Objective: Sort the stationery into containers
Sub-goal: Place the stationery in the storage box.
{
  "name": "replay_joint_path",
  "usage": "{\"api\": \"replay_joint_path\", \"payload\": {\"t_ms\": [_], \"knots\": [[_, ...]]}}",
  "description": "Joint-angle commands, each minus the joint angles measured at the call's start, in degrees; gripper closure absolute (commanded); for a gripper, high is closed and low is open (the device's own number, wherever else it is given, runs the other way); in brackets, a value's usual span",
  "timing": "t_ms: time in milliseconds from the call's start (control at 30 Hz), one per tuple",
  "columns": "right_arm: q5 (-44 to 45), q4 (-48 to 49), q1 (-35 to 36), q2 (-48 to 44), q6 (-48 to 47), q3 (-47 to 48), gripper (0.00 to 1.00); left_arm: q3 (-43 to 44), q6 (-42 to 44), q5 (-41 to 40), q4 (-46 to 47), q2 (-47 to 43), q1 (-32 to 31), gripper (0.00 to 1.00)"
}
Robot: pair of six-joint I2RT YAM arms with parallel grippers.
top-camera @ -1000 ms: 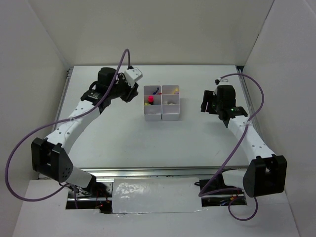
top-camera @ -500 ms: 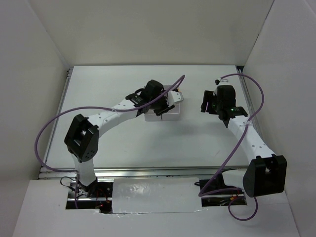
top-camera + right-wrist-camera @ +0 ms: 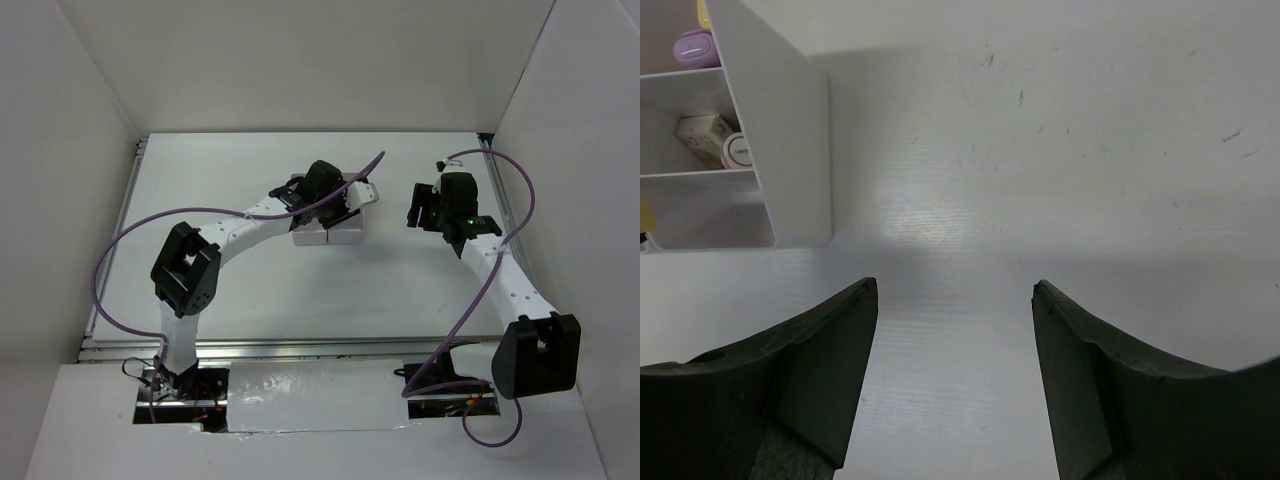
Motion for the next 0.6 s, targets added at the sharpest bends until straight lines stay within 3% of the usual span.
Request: {"api": "replay_joint_path", "payload": {"t_ms": [0, 567], "knots": [[0.0, 0.3, -0.3, -0.1, 0.3, 2.1, 0.30, 1.2, -0.1, 0.2, 1.9, 0.6, -0.3, 0.70], [-0.1, -0.2, -0.4, 0.8, 0.6, 3.0, 0.26, 1.5, -1.8, -1.7, 2.6, -0.5, -1.0, 0.32]]}}
